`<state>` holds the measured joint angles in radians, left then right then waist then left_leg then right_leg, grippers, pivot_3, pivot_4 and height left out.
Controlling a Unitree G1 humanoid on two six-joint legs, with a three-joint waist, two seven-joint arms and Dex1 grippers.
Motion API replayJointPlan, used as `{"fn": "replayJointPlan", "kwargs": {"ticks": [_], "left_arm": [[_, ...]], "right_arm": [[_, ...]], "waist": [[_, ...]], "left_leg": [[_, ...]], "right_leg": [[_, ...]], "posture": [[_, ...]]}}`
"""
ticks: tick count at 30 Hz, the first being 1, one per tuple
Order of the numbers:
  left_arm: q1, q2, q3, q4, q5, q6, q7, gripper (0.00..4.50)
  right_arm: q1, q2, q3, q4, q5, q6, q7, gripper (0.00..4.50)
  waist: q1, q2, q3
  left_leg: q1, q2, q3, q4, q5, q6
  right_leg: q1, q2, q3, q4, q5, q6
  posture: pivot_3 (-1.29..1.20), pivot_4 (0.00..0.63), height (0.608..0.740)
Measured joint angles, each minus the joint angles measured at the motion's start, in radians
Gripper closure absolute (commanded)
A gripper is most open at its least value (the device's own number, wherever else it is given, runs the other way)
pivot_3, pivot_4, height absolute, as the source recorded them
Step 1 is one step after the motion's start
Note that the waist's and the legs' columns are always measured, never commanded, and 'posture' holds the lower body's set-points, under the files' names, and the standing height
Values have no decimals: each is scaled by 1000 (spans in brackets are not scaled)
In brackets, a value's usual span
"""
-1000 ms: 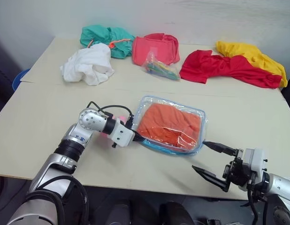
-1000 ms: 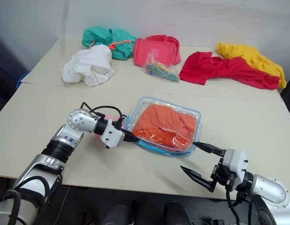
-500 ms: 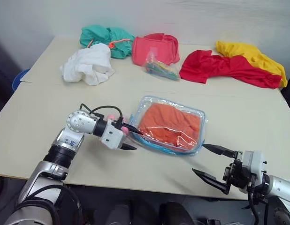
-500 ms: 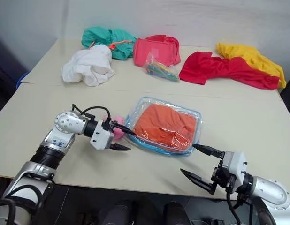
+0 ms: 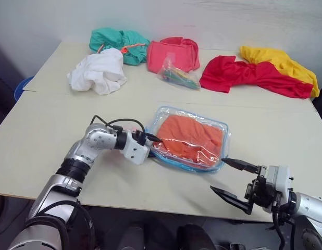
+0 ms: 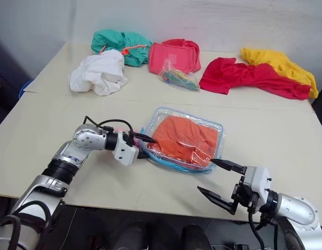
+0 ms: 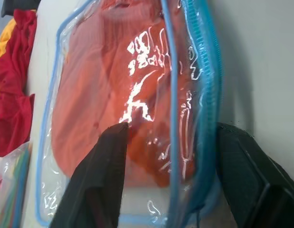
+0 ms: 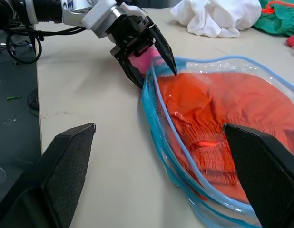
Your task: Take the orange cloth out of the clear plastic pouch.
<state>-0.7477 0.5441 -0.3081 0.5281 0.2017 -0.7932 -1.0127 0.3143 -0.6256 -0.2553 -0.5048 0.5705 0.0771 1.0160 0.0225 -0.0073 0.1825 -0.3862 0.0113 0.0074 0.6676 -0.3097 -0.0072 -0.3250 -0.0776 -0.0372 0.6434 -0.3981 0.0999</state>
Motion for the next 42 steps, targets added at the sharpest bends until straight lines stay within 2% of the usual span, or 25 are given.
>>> {"fn": "replayJointPlan", "kwargs": {"ticks": [7, 17, 23, 26, 29, 34, 42], "left_arm": [[7, -4, -11, -19, -71, 91, -42, 4476], [75, -25, 3, -177, -315, 484, -192, 4476], [88, -71, 50, -354, -434, 914, -138, 4476], [94, -69, 59, -421, -451, 1040, -113, 4476], [107, -65, 58, -453, -451, 1077, -111, 4476], [117, -59, 60, -456, -446, 1078, -109, 4476], [126, -60, 59, -456, -435, 1076, -109, 4476]], "right_arm": [[-3, 0, 12, -1, 0, 5, -7, 0], [6, -41, 51, -46, 1, 46, 1, 0], [-121, -38, 226, -166, 3, 279, -161, 0], [-186, -3, 302, -164, -35, 362, -257, 0], [-264, 61, 353, -149, -97, 407, -365, 0], [-367, 69, 372, -93, -242, 429, -477, 0], [-434, 7, 488, -39, -414, 445, -477, 0]], "waist": [[-1, 0, 0], [-2, 0, 0], [-4, 0, 0], [-4, 0, 0], [-8, 0, 0], [-13, 0, 0], [-24, 1, 0]], "left_leg": [[0, 0, 0, 0, 0, 0], [0, 0, 0, 0, 0, 0], [-1, 0, -2, 1, 0, 0], [-1, 0, -2, 1, 0, 0], [-1, 0, -2, 1, 0, -1], [-1, 0, -2, 0, 0, -1], [-1, 0, -1, -1, 0, -1]], "right_leg": [[0, 0, 0, 0, 0, 0], [0, 0, 2, 0, 0, 0], [0, 0, 3, 0, 0, 0], [0, 0, 3, 0, 0, 0], [0, 0, 4, 0, 0, 0], [-1, 0, 4, 1, 0, 0], [-2, 0, 4, 1, 0, 0]], "posture": [[0, 150, 740], [0, 150, 740], [0, 150, 740], [0, 150, 740], [0, 150, 740], [0, 150, 740], [0, 150, 740]]}}
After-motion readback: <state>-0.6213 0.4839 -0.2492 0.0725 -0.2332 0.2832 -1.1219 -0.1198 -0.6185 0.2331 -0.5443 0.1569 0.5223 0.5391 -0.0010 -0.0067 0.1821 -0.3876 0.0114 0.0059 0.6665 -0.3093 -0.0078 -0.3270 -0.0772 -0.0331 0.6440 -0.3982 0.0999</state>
